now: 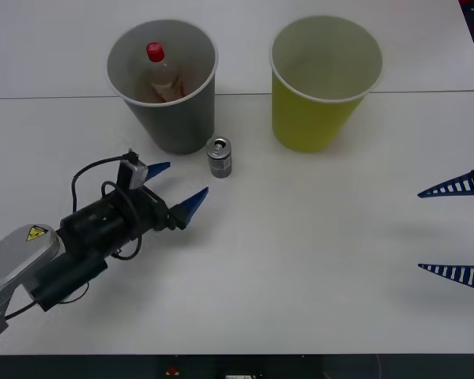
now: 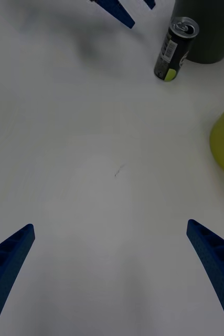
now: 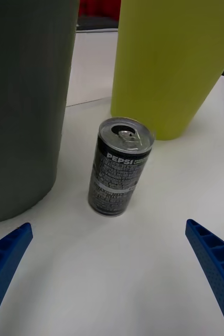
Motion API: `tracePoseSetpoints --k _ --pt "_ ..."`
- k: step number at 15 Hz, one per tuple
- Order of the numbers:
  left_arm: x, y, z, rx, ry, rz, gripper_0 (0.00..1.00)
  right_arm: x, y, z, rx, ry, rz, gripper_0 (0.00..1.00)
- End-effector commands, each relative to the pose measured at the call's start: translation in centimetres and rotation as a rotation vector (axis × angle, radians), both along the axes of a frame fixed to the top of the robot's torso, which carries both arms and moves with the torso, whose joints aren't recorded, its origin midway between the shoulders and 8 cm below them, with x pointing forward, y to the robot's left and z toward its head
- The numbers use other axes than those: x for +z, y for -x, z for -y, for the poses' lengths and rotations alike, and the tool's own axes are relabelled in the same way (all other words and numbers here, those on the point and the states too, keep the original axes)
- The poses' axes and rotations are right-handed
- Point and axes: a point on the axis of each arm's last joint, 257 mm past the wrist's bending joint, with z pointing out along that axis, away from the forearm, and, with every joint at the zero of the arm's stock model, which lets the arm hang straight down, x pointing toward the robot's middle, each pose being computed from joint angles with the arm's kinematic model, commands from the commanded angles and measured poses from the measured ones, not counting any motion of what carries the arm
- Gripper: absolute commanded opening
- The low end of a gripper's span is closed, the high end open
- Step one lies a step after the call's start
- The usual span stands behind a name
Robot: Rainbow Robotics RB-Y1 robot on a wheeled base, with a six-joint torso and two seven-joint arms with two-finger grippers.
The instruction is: Put the can into the green bin and the plastic bottle into the gray bin
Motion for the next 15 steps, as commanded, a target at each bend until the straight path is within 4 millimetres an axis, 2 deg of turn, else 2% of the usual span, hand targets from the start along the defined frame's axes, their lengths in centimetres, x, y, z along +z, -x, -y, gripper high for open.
tracePoseSetpoints --k 1,6,15 --pt "-0.3 -1.5 1.4 -0.008 -0.011 0.006 1.00 0.0 0.0 0.0 0.000 0.000 0.000 1.00" --pt "-0.4 -2.9 3.5 -0.018 -0.031 0.015 1.00 0.0 0.0 0.0 0.000 0.000 0.000 1.00" --pt "-1.5 -6.8 6.8 -0.008 -0.054 -0.001 1.00 0.0 0.0 0.0 0.000 0.000 0.000 1.00"
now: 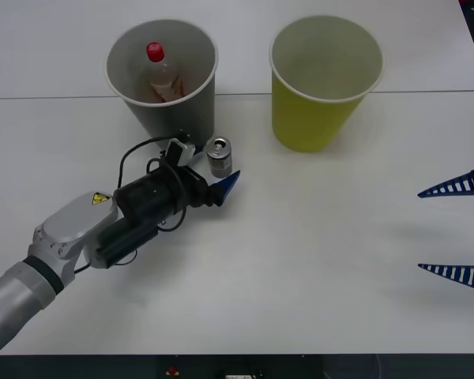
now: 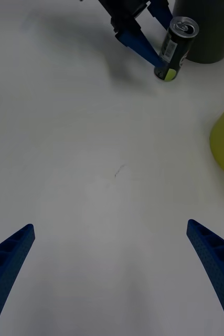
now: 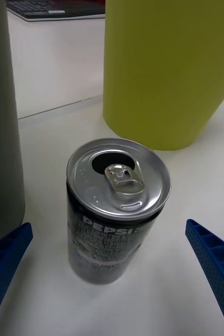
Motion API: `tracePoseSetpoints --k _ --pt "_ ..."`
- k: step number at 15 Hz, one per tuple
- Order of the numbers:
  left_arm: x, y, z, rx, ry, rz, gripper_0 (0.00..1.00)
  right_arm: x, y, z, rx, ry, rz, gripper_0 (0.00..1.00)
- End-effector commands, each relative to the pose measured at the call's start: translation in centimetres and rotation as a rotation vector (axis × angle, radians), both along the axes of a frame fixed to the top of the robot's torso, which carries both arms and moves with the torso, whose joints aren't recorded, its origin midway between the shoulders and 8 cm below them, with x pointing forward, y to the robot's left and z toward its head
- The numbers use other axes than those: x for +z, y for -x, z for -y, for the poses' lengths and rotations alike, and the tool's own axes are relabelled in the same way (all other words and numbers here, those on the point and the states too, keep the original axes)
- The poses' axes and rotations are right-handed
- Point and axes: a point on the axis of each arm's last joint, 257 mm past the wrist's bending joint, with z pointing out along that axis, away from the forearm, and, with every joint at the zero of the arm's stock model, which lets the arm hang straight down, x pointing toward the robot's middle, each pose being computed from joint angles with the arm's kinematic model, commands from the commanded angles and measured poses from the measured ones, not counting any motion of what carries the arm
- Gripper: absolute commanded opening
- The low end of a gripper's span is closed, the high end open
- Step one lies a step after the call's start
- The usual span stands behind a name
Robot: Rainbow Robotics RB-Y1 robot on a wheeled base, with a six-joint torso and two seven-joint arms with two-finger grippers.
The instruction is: Put the can into the green bin and the plastic bottle into the gray bin
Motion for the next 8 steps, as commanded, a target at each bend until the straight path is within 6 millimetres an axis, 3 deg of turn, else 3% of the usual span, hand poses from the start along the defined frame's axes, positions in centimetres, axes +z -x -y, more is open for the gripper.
tracePoseSetpoints --k 1,5,7,8 --pt "-0.14 -0.71 0.77 0.001 -0.007 -0.001 1.00 0.00 0.00 0.00 0.000 0.000 0.000 1.00" --pt "0.09 -0.72 1.19 -0.003 -0.004 0.003 1.00 0.00 0.00 0.00 0.000 0.000 0.000 1.00" --pt "0.10 -0.66 1.39 -0.006 -0.003 0.004 0.00 0.00 0.00 0.00 0.000 0.000 0.000 1.00" --pt "0.05 -0.57 1.55 -0.010 -0.005 0.004 0.00 0.00 0.00 0.00 0.000 0.000 0.000 1.00"
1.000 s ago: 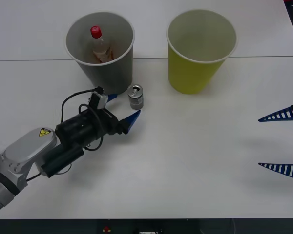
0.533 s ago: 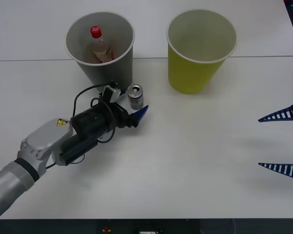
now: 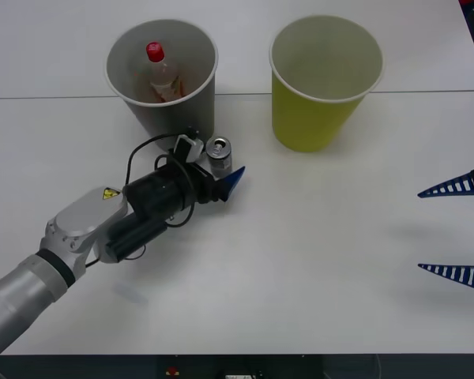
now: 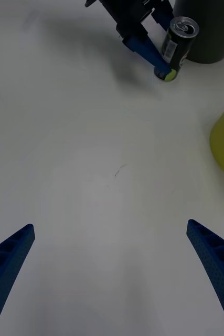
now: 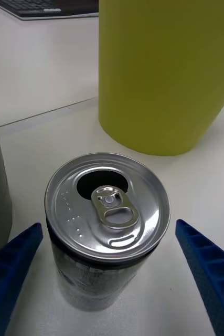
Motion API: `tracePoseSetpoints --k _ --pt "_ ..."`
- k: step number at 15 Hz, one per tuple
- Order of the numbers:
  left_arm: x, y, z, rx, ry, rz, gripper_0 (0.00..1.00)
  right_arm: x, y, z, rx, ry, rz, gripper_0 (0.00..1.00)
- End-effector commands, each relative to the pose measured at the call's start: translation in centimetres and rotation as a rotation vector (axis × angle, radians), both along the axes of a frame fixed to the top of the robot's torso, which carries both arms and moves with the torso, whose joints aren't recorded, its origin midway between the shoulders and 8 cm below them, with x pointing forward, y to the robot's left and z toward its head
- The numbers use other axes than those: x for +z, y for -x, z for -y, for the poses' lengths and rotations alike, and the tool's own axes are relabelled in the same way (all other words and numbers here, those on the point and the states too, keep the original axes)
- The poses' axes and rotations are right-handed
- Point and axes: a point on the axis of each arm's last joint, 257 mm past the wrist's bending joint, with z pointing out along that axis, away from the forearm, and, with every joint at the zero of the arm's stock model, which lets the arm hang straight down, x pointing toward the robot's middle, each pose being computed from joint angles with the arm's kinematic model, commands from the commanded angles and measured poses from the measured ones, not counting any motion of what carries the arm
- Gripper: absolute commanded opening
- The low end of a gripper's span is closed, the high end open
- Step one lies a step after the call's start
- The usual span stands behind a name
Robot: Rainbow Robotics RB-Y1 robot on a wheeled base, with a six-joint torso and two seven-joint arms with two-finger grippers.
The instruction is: Put the can into the green bin and the plastic bottle into the gray bin
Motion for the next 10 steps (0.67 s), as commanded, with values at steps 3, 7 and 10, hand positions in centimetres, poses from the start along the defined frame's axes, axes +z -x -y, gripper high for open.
tracePoseSetpoints --k 3,7,10 --pt "0.0 0.2 0.4 -0.012 -0.001 0.003 0.00 0.0 0.0 0.0 0.000 0.000 0.000 1.00" --pt "0.0 0.7 0.8 -0.034 0.005 -0.002 0.00 0.0 0.0 0.0 0.000 0.000 0.000 1.00" --pt "0.4 1.6 1.4 -0.062 0.031 -0.006 0.00 0.0 0.0 0.0 0.000 0.000 0.000 1.00"
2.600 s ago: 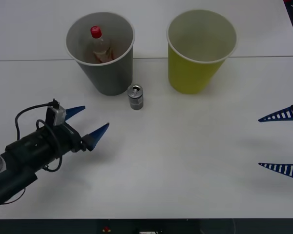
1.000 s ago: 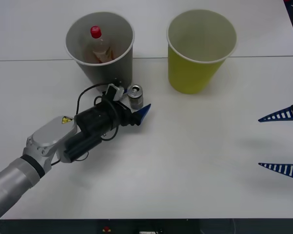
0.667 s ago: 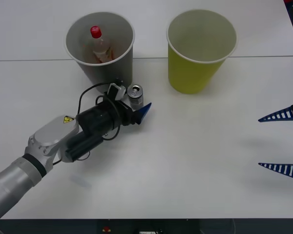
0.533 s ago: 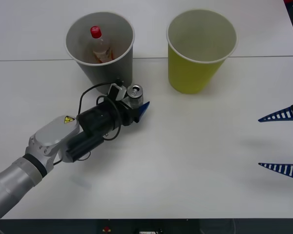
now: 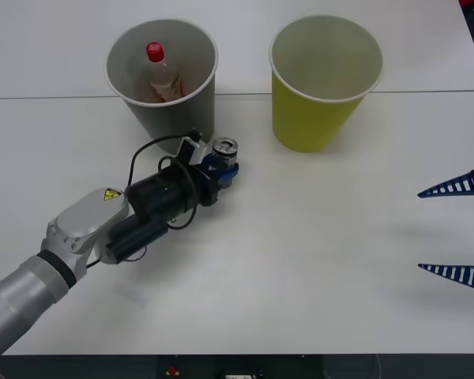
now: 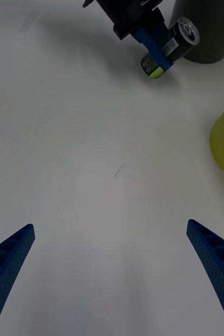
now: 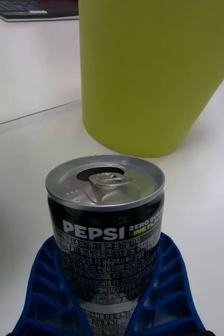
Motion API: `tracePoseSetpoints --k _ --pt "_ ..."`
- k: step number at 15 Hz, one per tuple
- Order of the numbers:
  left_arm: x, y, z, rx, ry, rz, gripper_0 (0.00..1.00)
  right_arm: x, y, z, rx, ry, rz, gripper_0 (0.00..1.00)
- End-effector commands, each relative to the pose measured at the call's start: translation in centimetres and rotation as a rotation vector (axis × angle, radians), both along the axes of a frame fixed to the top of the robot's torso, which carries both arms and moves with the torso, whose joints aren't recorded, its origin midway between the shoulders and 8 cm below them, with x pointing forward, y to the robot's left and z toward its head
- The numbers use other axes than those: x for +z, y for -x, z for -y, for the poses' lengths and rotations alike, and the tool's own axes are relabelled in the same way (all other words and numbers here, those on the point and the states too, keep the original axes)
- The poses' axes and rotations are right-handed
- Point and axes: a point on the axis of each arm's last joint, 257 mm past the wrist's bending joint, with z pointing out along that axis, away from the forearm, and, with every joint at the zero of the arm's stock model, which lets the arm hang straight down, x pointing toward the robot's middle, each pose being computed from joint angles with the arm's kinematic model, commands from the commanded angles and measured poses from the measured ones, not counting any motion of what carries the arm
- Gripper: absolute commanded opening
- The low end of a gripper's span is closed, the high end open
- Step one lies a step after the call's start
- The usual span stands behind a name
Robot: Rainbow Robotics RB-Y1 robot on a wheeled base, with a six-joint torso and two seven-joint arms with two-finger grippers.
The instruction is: Put the can into the green bin and the plastic bottle into the gray bin
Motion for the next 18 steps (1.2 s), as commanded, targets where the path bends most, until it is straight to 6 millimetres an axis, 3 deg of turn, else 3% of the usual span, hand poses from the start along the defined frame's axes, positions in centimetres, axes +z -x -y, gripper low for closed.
tracePoseSetpoints --k 1,11,14,18 --pt "0.5 1.0 0.3 -0.024 0.022 -0.001 0.00 0.0 0.0 0.0 0.000 0.000 0.000 1.00" --pt "2.6 4.7 -4.7 -0.221 -0.067 0.019 0.00 0.0 0.0 0.0 0.000 0.000 0.000 1.00" --pt "4.5 6.0 -6.3 -0.253 -0.116 0.008 0.00 0.0 0.0 0.0 0.000 0.000 0.000 1.00" --pt "6.6 8.4 -6.6 -0.231 -0.140 -0.032 0.00 0.0 0.0 0.0 0.000 0.000 0.000 1.00"
